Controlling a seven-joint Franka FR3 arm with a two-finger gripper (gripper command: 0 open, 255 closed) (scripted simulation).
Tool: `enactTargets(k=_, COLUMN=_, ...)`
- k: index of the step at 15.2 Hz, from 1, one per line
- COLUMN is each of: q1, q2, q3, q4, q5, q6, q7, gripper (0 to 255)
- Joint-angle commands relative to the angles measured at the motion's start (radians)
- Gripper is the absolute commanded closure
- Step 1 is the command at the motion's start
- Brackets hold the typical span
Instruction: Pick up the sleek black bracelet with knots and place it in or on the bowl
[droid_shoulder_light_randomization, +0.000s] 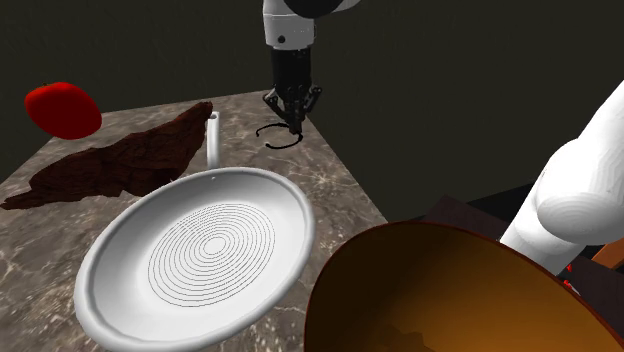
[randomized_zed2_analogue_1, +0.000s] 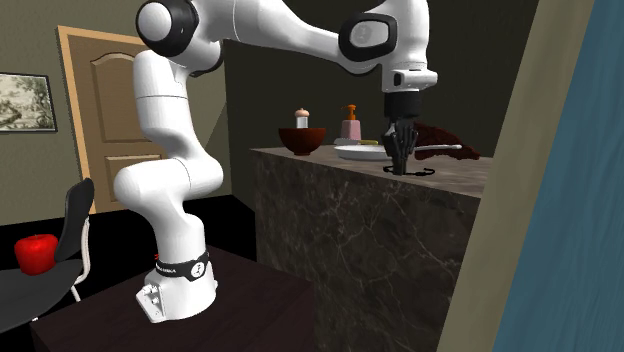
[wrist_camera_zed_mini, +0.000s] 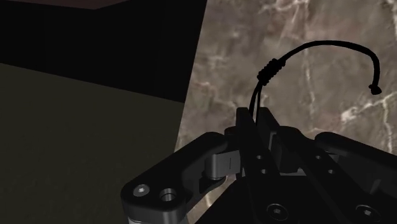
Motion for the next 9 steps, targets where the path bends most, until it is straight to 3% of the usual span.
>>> enactTargets(k=1, q1=0.001, q2=0.001, q3=0.001, q4=0.010, q5=0.002, q6=-0.013, q7=-0.001, gripper=255)
enactTargets(k=9, q1=0.000, q2=0.003, q3=-0.001, q4=0.120, q5=0.000, q6=-0.120, q7=0.003, gripper=255)
